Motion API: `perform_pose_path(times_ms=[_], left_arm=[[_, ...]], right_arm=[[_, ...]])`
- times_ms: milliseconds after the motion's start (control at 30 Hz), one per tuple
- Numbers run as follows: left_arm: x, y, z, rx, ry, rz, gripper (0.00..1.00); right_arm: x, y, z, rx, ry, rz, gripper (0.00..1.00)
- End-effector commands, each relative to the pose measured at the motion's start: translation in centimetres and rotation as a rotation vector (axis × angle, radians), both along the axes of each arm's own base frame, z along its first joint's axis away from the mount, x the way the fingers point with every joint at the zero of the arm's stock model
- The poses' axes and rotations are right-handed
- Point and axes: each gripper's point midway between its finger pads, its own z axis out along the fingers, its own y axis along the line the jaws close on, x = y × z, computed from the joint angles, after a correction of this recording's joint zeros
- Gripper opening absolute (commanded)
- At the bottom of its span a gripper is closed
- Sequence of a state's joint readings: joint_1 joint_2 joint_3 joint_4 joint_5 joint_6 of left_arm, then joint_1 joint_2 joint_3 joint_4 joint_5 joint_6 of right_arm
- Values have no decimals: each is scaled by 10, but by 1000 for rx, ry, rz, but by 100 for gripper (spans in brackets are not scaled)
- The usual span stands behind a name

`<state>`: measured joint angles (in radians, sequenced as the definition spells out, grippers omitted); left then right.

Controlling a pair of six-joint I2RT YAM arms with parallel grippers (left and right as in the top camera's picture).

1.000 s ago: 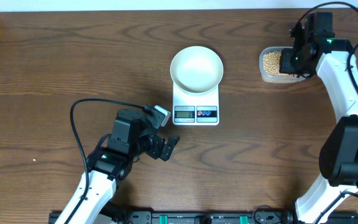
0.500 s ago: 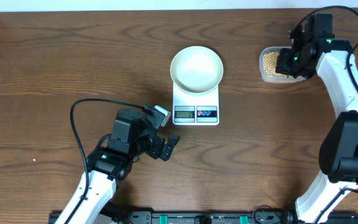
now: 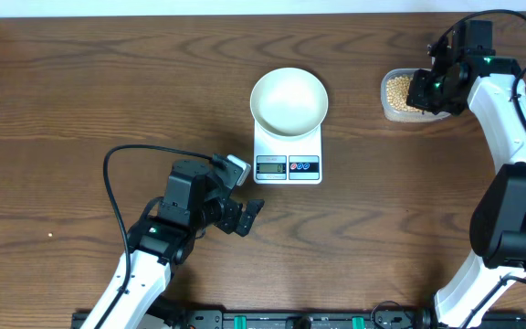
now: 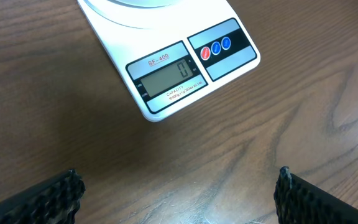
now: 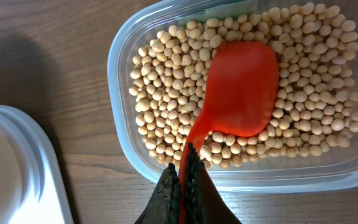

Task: Scoop item into bowl and weigh 50g on scale
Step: 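Dip the red scoop into the soybeans with the right gripper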

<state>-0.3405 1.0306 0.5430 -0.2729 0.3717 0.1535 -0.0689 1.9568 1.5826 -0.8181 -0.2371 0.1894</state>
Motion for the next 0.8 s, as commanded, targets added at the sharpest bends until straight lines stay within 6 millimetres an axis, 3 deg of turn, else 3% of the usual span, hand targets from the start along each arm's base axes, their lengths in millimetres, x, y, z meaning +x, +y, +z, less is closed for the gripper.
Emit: perform_pose_path(times_ms=[0,200,367,533,767], left_arm=[[0,1,-1,-4,8,8,100],[0,1,-1,-4,8,8,100],[0,1,-1,-4,8,8,100],[0,1,-1,-4,8,8,100],[0,1,-1,-4,8,7,100]], right_arm=[[-11,20,-18,99,69,7,1],[-13,20,-24,116,83,-38,1],[-12,24,-16,231,72,-31,1],[-10,7,-8,332,56,-67,1],[-12,-34,-5,369,45,-169,1]])
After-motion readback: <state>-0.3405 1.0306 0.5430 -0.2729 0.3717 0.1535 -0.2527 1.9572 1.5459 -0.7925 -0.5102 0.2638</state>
